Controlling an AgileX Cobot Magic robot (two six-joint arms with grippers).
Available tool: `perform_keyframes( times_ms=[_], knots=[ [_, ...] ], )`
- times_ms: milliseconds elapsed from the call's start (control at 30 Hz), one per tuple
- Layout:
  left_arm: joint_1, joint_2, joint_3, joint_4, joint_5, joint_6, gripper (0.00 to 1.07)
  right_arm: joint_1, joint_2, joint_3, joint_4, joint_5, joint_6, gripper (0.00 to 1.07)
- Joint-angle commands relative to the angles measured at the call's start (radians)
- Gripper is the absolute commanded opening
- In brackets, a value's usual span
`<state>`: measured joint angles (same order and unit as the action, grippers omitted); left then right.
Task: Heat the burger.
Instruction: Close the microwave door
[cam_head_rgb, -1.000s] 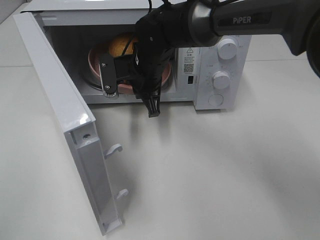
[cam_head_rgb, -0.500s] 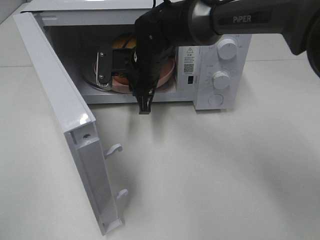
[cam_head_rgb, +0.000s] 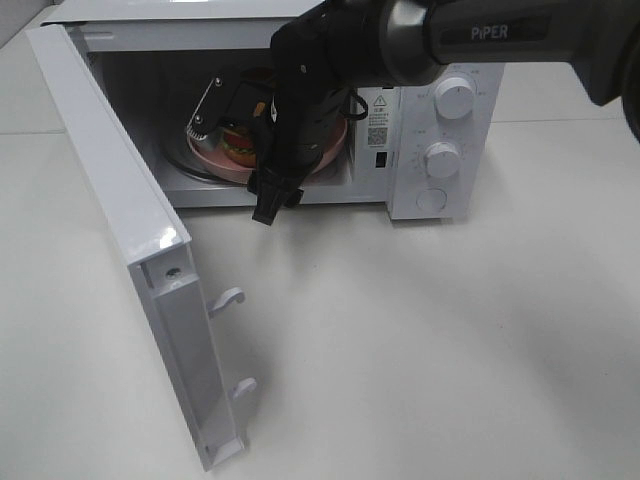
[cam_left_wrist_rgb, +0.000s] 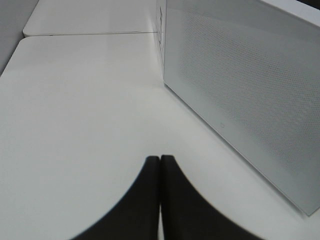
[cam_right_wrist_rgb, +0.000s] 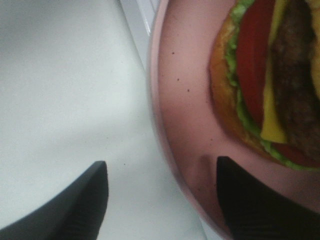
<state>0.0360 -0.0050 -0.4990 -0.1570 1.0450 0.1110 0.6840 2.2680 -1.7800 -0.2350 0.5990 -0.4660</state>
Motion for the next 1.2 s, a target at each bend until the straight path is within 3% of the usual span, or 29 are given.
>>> perform_keyframes(
  times_ms=[33,600,900,1200],
  knots=[
    [-0.001,-0.020,0.003,-0.001,-0.008,-0.007,0.00,0.002,-0.041,-0.006,-0.001,0.009,0.124,0.76],
    [-0.001,-0.020,0.003,-0.001,-0.008,-0.007,0.00,0.004,-0.103,-0.011,0.058,0.201,0.466,0.76],
    [-0.001,-0.020,0.003,-0.001,-0.008,-0.007,0.00,0.004,-0.163,-0.011,0.129,0.468,0.579,0.76],
    [-0.001,-0.020,0.003,-0.001,-0.008,-0.007,0.00,0.001,-0.227,0.014,0.076,0.647,0.653,0.76]
  ],
)
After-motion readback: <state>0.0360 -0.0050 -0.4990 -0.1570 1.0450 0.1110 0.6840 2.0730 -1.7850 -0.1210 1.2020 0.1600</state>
